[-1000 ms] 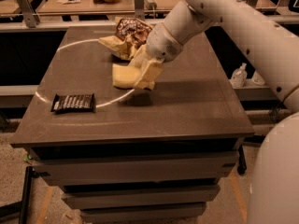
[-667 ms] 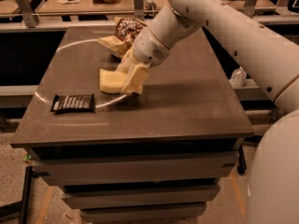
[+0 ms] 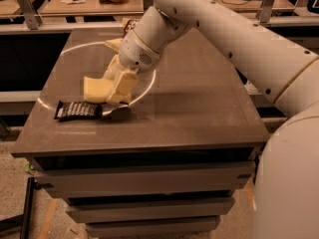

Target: Move sponge near rxbar chocolate

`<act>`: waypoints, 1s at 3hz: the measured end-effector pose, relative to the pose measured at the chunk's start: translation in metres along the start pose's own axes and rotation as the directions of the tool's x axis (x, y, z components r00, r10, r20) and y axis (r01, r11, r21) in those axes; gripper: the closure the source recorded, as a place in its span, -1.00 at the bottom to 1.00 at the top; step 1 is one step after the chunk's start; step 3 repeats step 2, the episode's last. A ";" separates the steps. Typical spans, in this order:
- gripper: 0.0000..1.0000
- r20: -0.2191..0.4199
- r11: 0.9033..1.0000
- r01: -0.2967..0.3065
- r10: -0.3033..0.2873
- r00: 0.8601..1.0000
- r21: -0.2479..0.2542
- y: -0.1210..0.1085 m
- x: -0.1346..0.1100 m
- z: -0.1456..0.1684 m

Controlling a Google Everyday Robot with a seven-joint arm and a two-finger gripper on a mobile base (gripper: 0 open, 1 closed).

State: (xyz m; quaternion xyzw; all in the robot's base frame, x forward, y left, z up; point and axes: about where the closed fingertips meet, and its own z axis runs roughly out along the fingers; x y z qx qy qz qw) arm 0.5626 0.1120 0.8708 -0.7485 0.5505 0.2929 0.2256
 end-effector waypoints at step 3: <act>0.63 0.006 0.999 0.026 -0.026 1.000 -0.029 -0.006 -0.015 0.015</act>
Offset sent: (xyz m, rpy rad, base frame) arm 0.0000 0.0187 0.0004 0.0027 0.0028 0.0337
